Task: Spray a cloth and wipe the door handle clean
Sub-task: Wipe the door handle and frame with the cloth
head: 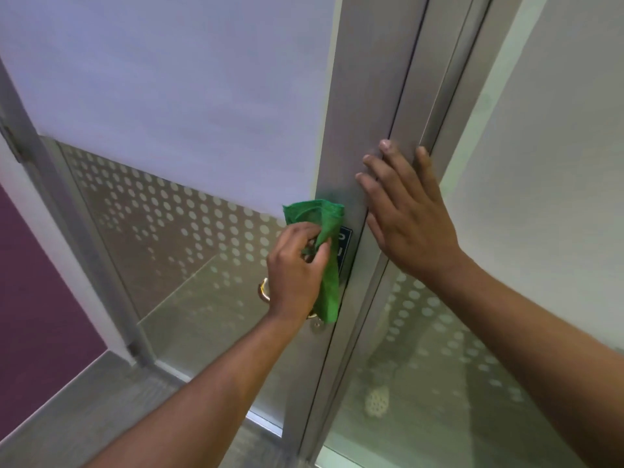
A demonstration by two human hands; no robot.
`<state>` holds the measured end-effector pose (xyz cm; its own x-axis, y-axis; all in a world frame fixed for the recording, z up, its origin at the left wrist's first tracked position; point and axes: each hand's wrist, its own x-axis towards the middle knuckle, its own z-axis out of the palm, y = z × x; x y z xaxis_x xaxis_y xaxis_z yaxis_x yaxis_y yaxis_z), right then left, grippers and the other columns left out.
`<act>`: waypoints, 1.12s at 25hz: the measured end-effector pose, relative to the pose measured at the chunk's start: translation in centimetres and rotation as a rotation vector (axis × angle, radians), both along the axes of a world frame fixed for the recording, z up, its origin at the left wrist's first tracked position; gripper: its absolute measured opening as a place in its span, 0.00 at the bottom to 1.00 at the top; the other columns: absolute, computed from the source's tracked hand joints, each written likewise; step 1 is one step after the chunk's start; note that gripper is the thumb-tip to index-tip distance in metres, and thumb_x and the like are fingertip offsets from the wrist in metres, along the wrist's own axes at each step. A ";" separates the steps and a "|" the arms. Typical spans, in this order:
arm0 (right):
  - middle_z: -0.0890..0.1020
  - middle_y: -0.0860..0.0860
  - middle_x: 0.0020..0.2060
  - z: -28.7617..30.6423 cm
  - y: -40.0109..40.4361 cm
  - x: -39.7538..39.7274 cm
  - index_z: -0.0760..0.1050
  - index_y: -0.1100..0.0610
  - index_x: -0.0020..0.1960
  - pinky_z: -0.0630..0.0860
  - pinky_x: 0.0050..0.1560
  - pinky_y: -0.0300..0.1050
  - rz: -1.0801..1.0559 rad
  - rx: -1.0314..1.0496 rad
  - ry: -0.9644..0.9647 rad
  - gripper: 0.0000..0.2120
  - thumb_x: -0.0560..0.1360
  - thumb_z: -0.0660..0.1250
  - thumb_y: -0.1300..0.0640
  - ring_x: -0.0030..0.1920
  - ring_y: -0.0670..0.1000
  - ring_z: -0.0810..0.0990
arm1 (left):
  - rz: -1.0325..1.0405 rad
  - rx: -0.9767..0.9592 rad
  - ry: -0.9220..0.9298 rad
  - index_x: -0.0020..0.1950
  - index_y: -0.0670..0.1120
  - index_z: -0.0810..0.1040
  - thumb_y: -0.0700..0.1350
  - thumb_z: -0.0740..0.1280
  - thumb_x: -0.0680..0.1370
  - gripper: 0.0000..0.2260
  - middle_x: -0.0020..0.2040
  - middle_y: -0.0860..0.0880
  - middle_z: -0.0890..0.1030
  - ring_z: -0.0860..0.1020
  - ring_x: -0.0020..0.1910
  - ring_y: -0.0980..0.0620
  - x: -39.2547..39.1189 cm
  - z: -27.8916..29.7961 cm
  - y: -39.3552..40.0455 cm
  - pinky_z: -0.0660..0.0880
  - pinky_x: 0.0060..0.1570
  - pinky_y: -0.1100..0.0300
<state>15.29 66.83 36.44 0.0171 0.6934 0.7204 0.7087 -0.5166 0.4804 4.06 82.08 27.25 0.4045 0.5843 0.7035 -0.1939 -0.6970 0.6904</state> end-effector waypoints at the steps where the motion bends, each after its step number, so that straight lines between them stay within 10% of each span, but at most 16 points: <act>1: 0.73 0.64 0.77 -0.1 0.0 0.1 0.75 0.66 0.73 0.48 0.84 0.66 -0.005 0.006 -0.017 0.22 0.80 0.70 0.63 0.82 0.66 0.64 | -0.002 0.036 0.000 0.54 0.39 0.86 0.33 0.78 0.73 0.10 0.51 0.43 0.86 0.84 0.49 0.48 0.7 0.0 0.2 0.80 0.54 0.57; 6: 0.73 0.64 0.77 -0.6 0.6 0.4 0.75 0.66 0.71 0.48 0.85 0.64 -0.060 0.041 -0.083 0.17 0.82 0.66 0.63 0.82 0.65 0.64 | -0.009 0.186 -0.001 0.61 0.38 0.85 0.34 0.76 0.75 0.14 0.53 0.43 0.84 0.81 0.51 0.51 2.2 -1.3 1.4 0.75 0.55 0.65; 12: 0.72 0.64 0.77 -1.1 0.9 0.9 0.72 0.65 0.72 0.46 0.85 0.64 -0.098 0.052 -0.128 0.18 0.83 0.64 0.62 0.83 0.65 0.61 | -0.026 0.030 0.141 0.52 0.38 0.87 0.32 0.77 0.72 0.09 0.47 0.44 0.87 0.85 0.44 0.46 1.0 -4.8 2.5 0.83 0.46 0.48; 20: 0.71 0.63 0.78 -1.3 1.0 1.0 0.72 0.65 0.72 0.49 0.84 0.66 -0.106 0.054 -0.129 0.18 0.84 0.62 0.61 0.83 0.64 0.60 | 0.003 0.051 -0.029 0.48 0.39 0.88 0.34 0.78 0.71 0.07 0.43 0.45 0.87 0.83 0.41 0.52 2.7 0.1 2.7 0.74 0.45 0.71; 28: 0.72 0.63 0.77 -1.2 1.0 1.0 0.74 0.65 0.70 0.50 0.84 0.66 -0.112 0.050 -0.137 0.16 0.84 0.62 0.62 0.83 0.65 0.63 | -0.061 -0.109 0.213 0.45 0.39 0.87 0.34 0.78 0.71 0.04 0.40 0.46 0.86 0.82 0.38 0.47 1.0 -4.2 1.8 0.81 0.40 0.47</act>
<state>16.26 67.80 35.20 -0.0086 0.6560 0.7548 0.5751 -0.6142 0.5404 5.03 83.84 23.05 0.5738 0.6223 0.5325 -0.0752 -0.6074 0.7908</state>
